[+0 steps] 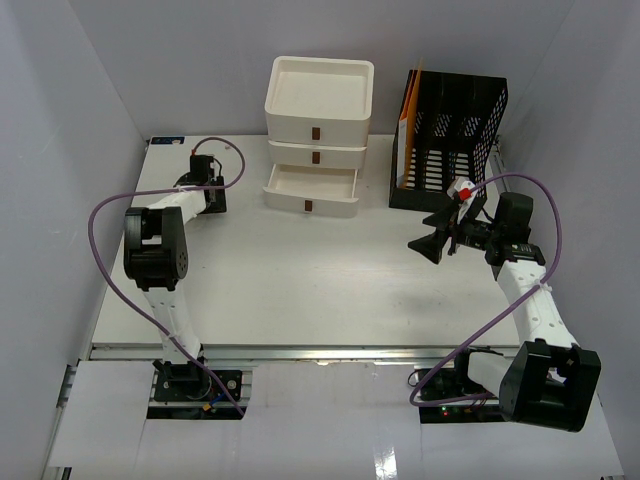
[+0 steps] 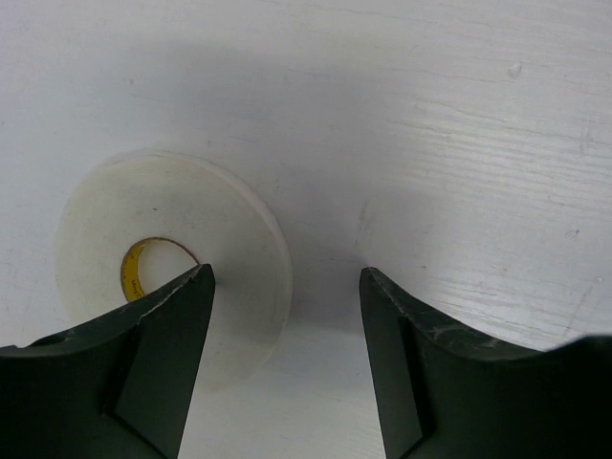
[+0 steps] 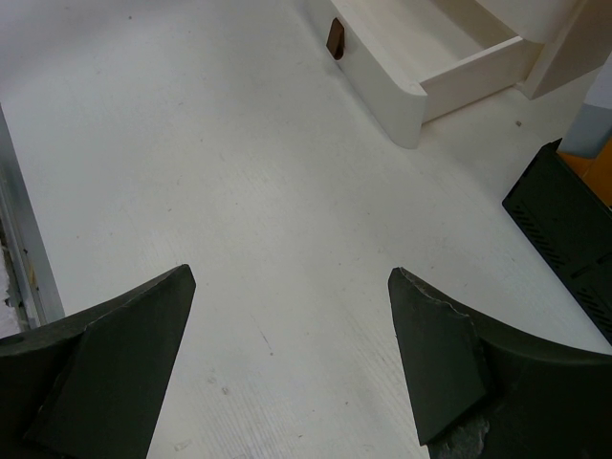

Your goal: Organize the desk

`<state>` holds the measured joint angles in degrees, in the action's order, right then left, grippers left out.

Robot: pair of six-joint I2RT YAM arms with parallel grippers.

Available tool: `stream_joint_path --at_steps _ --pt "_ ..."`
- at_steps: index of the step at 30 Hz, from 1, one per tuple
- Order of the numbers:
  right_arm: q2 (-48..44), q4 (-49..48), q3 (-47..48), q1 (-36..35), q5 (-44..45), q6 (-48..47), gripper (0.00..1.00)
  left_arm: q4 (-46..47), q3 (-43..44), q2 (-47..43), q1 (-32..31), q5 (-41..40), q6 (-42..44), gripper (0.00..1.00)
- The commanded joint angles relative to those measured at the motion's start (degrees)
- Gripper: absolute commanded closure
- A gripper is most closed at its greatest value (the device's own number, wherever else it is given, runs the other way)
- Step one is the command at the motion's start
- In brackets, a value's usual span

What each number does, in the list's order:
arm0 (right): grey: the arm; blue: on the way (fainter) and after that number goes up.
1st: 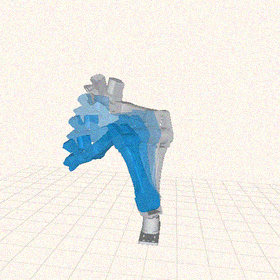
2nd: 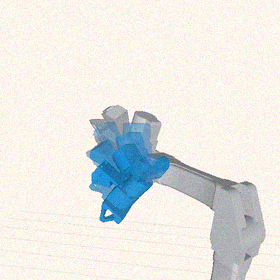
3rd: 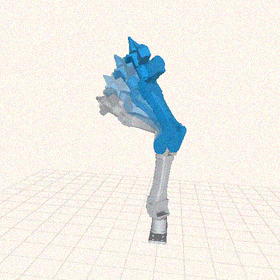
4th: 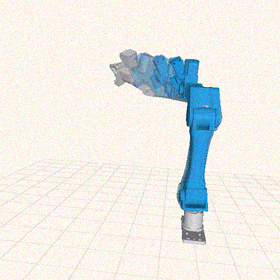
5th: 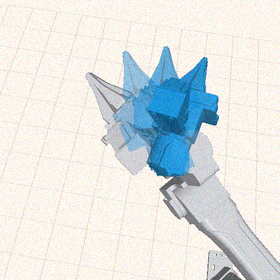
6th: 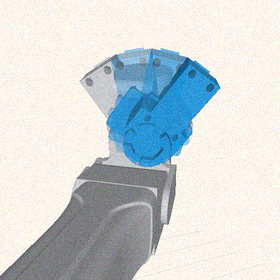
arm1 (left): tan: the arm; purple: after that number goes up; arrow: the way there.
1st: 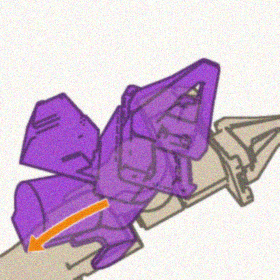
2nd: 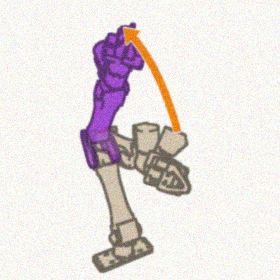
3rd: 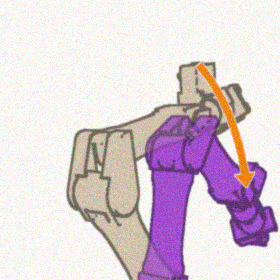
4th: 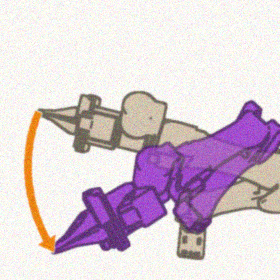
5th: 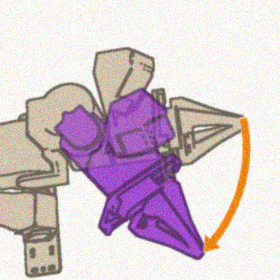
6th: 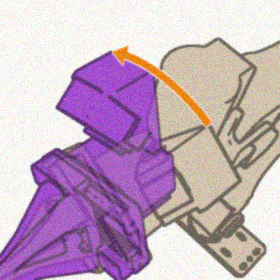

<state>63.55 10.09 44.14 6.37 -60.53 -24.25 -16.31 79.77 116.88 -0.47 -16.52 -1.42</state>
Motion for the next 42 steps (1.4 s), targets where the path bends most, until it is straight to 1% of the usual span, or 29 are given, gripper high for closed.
stream_joint_path --at_steps 1,2,4,6,11,17,23,27,31,36,42 --pt "0.26 -1.43 -0.15 0.35 -0.33 -0.36 0.12 -3.82 0.04 1.87 1.94 4.76 -1.71 0.28" --pt "0.26 -1.39 -0.11 0.40 -0.37 -0.37 0.12 -4.33 -0.12 2.25 3.40 6.32 -2.33 0.28" --pt "0.17 -1.29 -0.10 0.41 -0.38 -0.45 0.12 -5.14 -0.20 2.83 4.32 7.74 -3.26 0.28" --pt "0.15 -1.14 -0.02 0.49 -0.46 -0.47 0.12 -5.10 -1.12 2.72 5.28 7.40 -3.66 0.25" --pt "0.13 -1.12 0.07 0.49 -0.60 -0.54 0.12 -1.85 -4.07 -0.14 5.57 1.78 -3.41 0.14" --pt "0.08 -1.04 0.07 0.57 -0.64 -0.54 0.12 1.62 -6.80 -3.49 5.57 -2.10 -2.80 0.13" --pt "0.07 -1.03 0.14 0.66 -0.71 -0.54 0.12 9.63 -12.47 -9.10 5.49 -7.44 -1.04 0.13" --pt "0.00 -0.95 0.07 0.66 -0.73 -0.54 0.12 13.39 -15.14 -11.23 5.48 -10.39 0.64 0.09" --pt "0.00 -0.95 0.15 0.66 -0.73 -0.54 0.12 12.14 -14.65 -10.39 5.57 -8.56 0.81 0.08" --pt "0.00 -0.86 0.19 0.93 -0.73 -0.62 0.12 7.32 -10.73 -5.87 5.66 -5.12 -0.01 0.08" --pt "0.00 -0.65 0.33 1.28 -0.90 -0.62 0.12 4.31 -10.37 -3.16 7.84 2.90 -1.41 0.11"
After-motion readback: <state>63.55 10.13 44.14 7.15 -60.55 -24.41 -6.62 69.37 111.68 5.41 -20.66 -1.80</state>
